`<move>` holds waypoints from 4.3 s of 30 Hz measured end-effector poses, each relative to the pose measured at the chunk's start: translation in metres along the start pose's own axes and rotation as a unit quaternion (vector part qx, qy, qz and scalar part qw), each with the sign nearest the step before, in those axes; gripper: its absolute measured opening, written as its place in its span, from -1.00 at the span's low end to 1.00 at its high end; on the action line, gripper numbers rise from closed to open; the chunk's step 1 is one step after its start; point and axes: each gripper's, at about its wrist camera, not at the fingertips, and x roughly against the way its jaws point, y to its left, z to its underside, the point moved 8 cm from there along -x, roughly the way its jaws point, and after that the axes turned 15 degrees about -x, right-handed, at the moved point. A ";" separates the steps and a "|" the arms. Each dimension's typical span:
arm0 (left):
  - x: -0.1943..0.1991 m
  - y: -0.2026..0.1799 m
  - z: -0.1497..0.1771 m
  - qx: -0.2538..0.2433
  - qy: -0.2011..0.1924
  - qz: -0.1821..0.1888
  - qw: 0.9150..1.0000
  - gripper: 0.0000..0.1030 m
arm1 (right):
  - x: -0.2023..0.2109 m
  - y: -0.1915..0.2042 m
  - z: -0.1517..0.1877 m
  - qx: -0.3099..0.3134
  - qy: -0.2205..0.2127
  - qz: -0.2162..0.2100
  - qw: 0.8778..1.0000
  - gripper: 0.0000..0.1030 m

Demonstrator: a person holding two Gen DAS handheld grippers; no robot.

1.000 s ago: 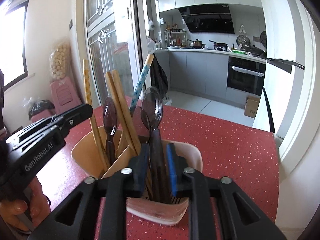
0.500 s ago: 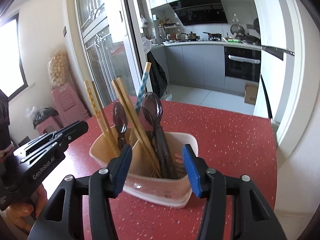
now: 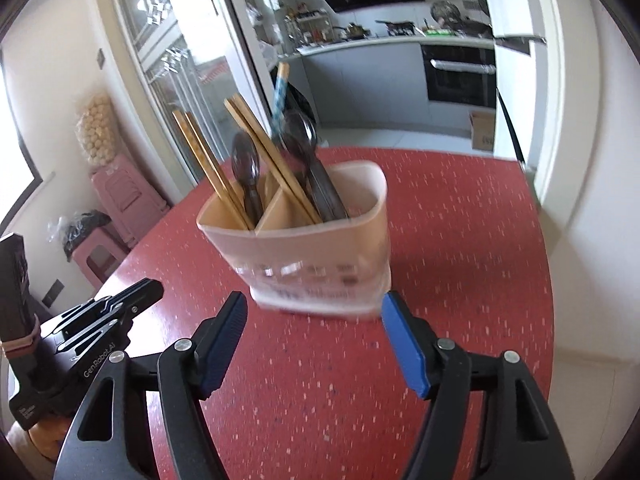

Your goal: Organize utensils

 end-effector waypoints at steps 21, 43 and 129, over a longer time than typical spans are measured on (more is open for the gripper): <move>0.003 -0.002 0.049 -0.007 0.050 0.030 0.998 0.37 | 0.008 -0.014 0.050 -0.036 0.025 0.075 0.996 0.55; 0.030 0.006 0.052 -0.016 -0.002 0.007 1.000 1.00 | 0.045 -0.002 0.064 0.003 -0.112 0.136 0.984 1.00; 0.033 0.003 0.032 -0.040 -0.068 -0.010 0.997 1.00 | 0.061 -0.004 0.057 0.000 -0.195 0.169 0.966 1.00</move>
